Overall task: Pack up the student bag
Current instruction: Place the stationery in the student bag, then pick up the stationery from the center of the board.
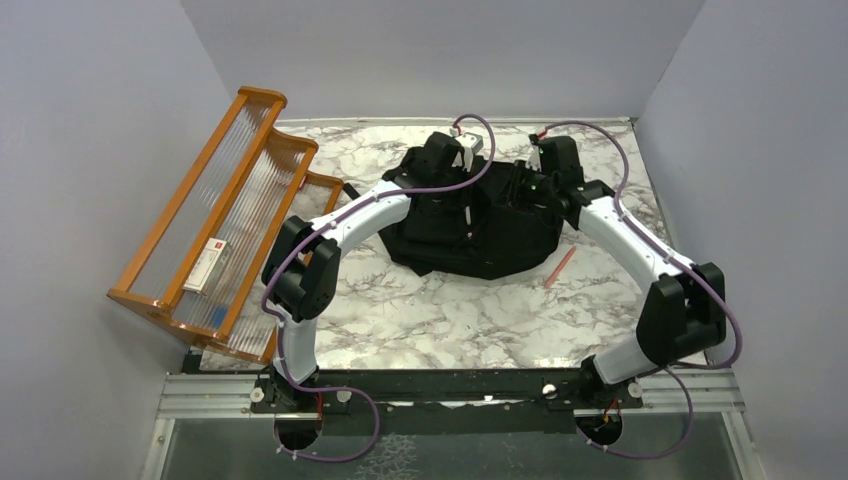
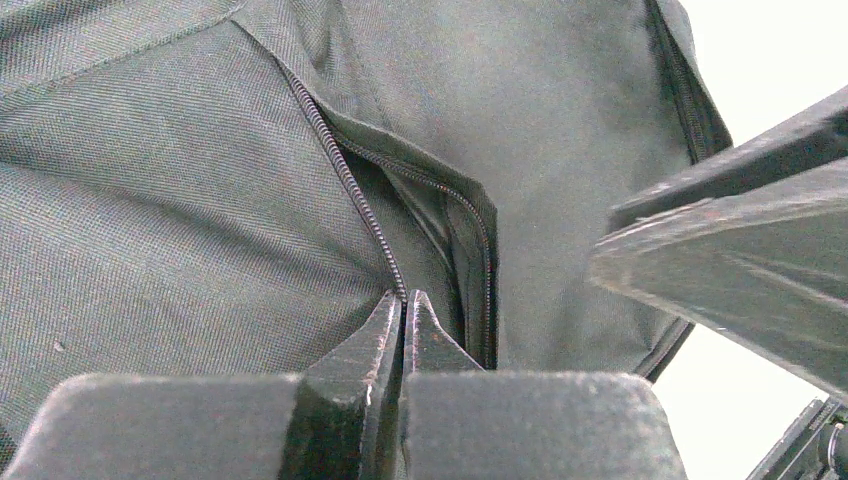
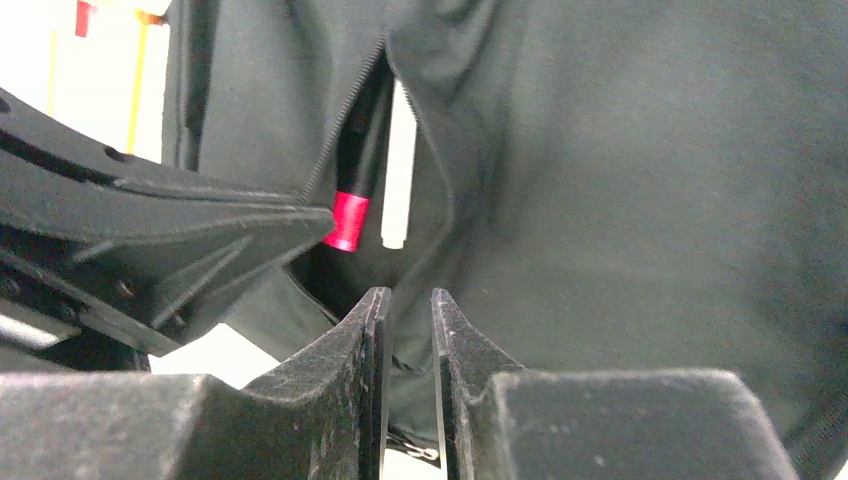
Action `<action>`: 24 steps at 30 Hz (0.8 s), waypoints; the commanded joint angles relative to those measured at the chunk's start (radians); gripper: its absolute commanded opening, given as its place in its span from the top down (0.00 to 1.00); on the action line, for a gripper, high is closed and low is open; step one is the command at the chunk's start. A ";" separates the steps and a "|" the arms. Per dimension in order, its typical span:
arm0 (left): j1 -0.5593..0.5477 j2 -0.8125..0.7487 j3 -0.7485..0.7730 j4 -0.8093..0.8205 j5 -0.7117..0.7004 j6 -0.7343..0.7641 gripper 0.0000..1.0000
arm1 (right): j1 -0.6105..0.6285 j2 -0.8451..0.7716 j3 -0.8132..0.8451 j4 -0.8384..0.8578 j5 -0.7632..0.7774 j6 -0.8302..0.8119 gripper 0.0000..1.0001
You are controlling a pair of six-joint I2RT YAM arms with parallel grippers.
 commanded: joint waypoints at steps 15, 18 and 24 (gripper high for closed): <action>-0.008 0.012 0.022 0.038 0.057 -0.007 1.00 | -0.105 -0.331 -0.275 -0.036 0.725 0.168 0.61; -0.007 0.010 0.022 0.038 0.057 -0.008 1.00 | -0.129 -0.308 -0.295 -0.086 0.745 0.222 0.61; -0.007 0.003 0.012 0.038 0.051 -0.005 1.00 | -0.165 -0.242 -0.327 -0.129 0.731 0.293 0.63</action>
